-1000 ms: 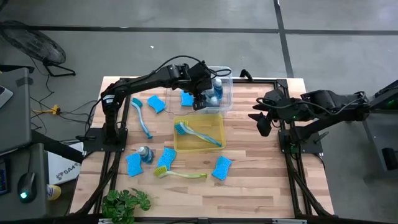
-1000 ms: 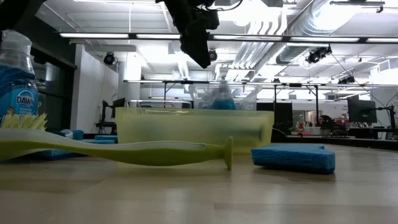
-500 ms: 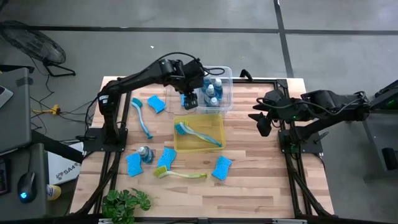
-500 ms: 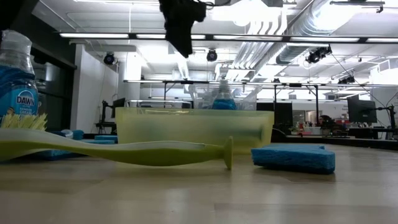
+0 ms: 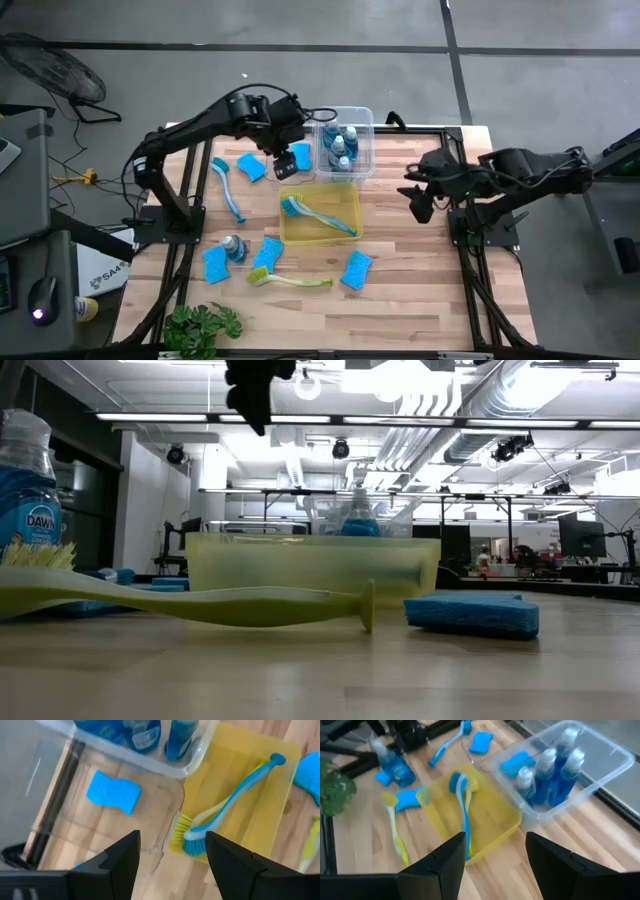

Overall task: Pick & Place Kitchen Sink Supplies
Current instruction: Put the blue sponge into the transparent bin

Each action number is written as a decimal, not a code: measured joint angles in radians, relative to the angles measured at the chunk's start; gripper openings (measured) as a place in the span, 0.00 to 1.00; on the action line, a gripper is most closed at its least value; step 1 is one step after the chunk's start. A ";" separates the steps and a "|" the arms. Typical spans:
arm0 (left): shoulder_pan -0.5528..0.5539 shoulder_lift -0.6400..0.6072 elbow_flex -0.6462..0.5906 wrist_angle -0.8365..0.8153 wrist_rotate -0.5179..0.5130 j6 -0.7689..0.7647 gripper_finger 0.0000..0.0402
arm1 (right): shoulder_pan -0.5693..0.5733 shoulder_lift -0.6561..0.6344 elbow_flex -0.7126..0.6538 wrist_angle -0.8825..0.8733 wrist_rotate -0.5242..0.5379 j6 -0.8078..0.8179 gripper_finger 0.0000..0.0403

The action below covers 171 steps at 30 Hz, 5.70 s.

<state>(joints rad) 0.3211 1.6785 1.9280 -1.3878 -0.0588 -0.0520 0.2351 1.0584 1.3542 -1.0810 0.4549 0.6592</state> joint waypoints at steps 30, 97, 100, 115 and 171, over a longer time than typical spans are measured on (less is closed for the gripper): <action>-0.488 -0.434 -0.647 0.299 -0.298 -0.669 0.54 | 0.315 0.001 -0.752 0.811 -0.173 0.456 0.50; -0.610 -0.433 -0.662 0.368 -0.395 -0.631 0.54 | 0.199 0.656 -0.714 1.272 -0.173 1.000 0.01; -0.610 -0.433 -0.662 0.368 -0.394 -0.631 0.54 | 0.214 0.638 -0.716 1.274 -0.152 1.000 0.00; -0.610 -0.433 -0.662 0.505 -0.394 -0.633 0.54 | 0.326 0.364 -0.716 1.279 0.176 0.816 0.00; -0.483 -0.152 -0.662 1.572 -0.438 -0.318 0.47 | 0.077 0.055 -0.546 1.239 0.351 -0.409 0.00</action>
<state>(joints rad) -0.1616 1.5269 1.2657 0.1842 -0.4969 -0.3698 0.3119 1.1130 0.8082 0.1581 0.8063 0.2500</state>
